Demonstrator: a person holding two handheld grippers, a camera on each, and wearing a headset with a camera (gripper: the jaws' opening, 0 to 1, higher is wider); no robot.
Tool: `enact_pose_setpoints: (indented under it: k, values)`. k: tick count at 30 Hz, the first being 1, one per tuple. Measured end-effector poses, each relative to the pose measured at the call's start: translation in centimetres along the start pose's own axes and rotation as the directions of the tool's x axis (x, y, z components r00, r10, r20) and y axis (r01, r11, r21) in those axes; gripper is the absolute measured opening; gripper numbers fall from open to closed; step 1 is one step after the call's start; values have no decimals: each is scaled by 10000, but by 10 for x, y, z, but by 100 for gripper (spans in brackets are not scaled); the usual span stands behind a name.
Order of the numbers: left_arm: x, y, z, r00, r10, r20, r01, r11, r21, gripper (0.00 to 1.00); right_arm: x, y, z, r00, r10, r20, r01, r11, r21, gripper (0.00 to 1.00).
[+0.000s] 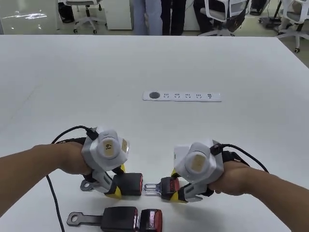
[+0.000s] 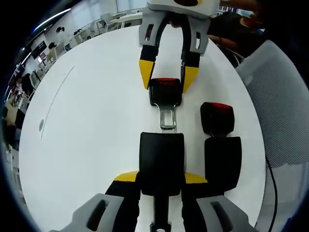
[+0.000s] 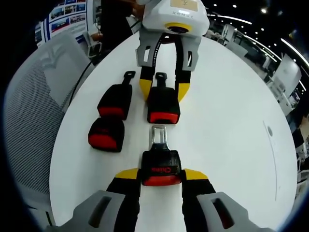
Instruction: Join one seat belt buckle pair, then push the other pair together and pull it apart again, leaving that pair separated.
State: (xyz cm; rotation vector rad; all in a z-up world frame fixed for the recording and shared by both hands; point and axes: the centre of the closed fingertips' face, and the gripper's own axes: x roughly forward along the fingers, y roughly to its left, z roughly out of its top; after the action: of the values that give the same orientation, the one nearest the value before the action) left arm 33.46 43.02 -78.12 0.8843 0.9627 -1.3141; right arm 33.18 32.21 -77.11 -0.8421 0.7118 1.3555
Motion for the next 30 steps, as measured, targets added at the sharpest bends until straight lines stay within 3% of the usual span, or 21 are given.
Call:
enact_pose_setpoints:
  k: [30]
  values:
    - [-2,-2,2,10000,8,1,-8,10000,14,34,-20,-4,-37,9986,-122,-518,115,9999,-128,30]
